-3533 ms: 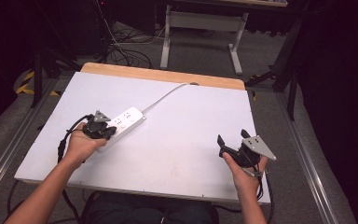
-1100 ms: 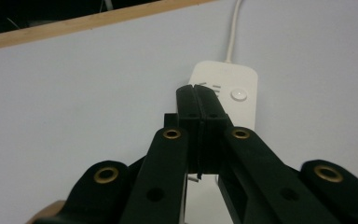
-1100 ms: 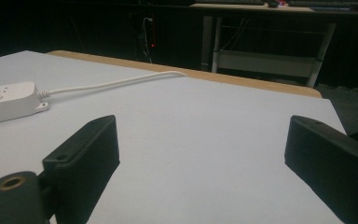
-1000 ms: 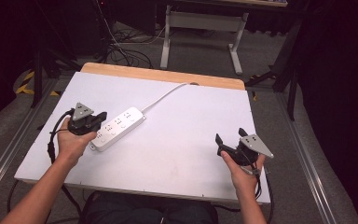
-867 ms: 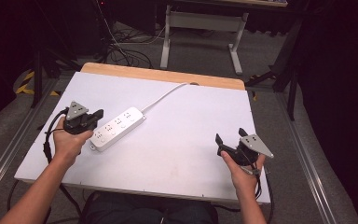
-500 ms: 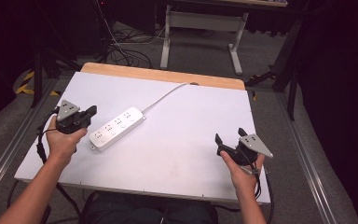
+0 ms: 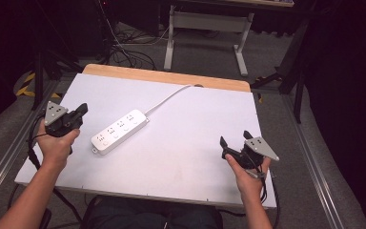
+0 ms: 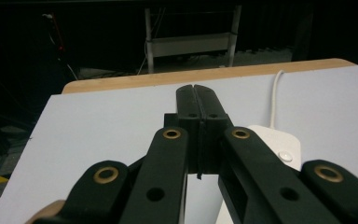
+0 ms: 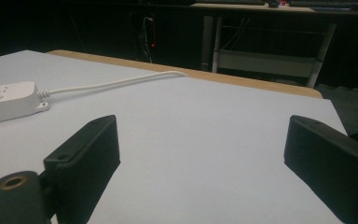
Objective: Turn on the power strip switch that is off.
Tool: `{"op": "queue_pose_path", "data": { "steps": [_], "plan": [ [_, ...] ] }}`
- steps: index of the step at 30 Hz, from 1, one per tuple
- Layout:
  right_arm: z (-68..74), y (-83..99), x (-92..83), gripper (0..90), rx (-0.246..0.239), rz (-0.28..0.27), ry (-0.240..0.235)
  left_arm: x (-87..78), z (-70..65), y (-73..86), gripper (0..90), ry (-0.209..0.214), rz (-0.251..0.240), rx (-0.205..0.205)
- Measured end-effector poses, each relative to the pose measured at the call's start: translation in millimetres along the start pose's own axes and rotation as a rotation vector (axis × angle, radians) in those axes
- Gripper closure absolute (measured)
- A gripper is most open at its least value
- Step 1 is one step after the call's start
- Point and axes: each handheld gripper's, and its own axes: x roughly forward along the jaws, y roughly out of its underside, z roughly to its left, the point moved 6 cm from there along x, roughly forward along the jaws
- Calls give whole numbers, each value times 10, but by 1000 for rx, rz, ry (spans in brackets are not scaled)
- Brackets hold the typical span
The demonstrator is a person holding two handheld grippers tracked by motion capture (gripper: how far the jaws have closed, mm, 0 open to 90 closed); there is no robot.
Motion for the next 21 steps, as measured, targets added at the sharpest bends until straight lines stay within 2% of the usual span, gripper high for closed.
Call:
{"op": "queue_pose_path", "data": {
  "steps": [7,13,15,19,20,21],
  "plan": [
    [-3,-1,1,109,1,0,1,-90,9,-13,900,-27,-46,3],
    [-7,-7,-3,109,2,-2,-1,-200,74,-12,900,-70,-110,-32],
    [-6,-9,-3,109,3,-3,-1,-212,94,-18,900,-81,-118,-44],
    [-5,-9,-3,108,3,-3,-2,-211,100,-16,897,-89,-123,-41],
    [-6,-8,0,108,3,-2,-3,-211,98,-15,855,-87,-123,-42],
    [-6,-8,0,108,3,-2,-3,-211,97,-15,855,-83,-123,-42]
  ]
}}
